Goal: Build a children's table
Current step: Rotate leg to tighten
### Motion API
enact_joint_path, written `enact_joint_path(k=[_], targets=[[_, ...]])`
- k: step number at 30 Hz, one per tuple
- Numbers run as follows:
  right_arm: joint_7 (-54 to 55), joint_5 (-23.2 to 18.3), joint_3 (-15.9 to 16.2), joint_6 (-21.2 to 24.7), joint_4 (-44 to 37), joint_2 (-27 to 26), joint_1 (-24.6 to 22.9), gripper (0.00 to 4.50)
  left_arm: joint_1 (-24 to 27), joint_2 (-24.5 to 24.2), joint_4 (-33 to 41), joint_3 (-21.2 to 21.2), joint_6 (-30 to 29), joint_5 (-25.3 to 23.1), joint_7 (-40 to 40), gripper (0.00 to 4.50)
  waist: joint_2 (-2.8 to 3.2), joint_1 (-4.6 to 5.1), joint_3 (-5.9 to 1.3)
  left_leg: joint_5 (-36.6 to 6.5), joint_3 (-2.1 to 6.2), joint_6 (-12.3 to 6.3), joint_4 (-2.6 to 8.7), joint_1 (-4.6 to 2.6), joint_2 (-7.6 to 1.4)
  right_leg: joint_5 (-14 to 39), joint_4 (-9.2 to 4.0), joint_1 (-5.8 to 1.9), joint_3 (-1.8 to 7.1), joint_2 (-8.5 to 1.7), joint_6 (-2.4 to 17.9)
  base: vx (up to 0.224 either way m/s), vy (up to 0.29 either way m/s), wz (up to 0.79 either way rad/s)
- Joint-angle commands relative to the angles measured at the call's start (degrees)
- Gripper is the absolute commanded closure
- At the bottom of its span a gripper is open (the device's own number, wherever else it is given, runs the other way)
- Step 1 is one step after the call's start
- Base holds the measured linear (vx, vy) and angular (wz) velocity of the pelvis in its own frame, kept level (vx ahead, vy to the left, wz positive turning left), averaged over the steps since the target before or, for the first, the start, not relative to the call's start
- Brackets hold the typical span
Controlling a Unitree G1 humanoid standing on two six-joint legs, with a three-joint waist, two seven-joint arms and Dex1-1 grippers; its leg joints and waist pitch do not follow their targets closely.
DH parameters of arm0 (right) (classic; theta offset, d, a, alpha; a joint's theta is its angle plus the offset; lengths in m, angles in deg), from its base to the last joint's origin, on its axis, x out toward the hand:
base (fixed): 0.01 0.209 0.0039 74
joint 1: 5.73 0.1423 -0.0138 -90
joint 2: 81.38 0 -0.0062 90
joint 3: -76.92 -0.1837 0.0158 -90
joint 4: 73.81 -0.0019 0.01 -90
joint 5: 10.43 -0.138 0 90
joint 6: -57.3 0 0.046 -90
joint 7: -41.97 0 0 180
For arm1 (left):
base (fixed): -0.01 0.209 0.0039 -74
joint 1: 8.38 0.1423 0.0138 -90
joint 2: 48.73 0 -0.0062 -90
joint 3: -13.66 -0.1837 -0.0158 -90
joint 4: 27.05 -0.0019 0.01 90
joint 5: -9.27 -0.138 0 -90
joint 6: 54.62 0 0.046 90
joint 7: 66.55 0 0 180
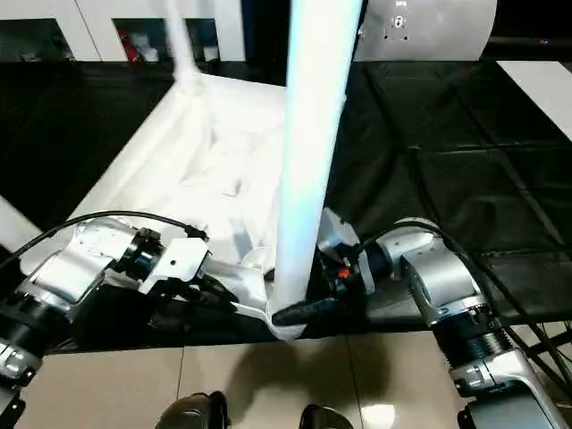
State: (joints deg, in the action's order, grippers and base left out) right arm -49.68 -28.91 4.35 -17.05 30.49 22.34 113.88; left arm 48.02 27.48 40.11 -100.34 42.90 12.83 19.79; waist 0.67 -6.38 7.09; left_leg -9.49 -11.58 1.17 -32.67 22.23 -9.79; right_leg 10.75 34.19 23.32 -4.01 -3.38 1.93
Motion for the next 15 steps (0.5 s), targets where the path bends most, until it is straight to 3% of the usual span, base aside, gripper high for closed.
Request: enact_joint_path(k=[1,9,12,15], targets=[[-0.9,-1.5,1.2,-0.6,0.5,1.2,1.3,1.79,-0.4,-0.1,-0.2,-1.8,1.5,-1.5,2.1,4.50,-0.49,0.55,-4.08,-6.8,1.80,-5.88,3.11,-1.54,-4.33,7.1,-3.18,-2.84,3.49,-5.77,14.1,0.000,0.000,0.00],[-0.9,-3.1,3.1,-0.7,1.1,1.7,1.5,2.26,-0.9,-0.1,-2.0,-1.3,1.9,-1.7,1.5,4.50,-0.47,0.55,-4.03,-7.3,1.76,-5.74,3.10,-1.60,-4.36,7.9,-3.26,-2.70,3.49,-5.68,14.0,0.000,0.000,0.00],[-0.9,-3.8,2.6,0.4,1.1,1.3,1.2,2.33,-0.8,0.3,-2.7,-0.5,1.3,-1.2,0.4,4.50,-0.34,0.51,-4.01,-7.4,1.76,-5.59,3.08,-1.53,-4.30,8.2,-3.34,-2.71,3.52,-5.71,14.0,0.000,0.000,0.00],[2.0,-4.5,-0.8,3.9,0.2,-0.8,-0.2,2.34,-0.2,1.3,-2.2,2.0,-2.9,0.6,-3.2,4.50,-0.30,0.42,-3.82,-8.3,1.76,-5.16,3.13,-1.52,-4.35,9.7,-3.54,-2.63,3.57,-5.78,14.1,0.000,0.000,0.00]])
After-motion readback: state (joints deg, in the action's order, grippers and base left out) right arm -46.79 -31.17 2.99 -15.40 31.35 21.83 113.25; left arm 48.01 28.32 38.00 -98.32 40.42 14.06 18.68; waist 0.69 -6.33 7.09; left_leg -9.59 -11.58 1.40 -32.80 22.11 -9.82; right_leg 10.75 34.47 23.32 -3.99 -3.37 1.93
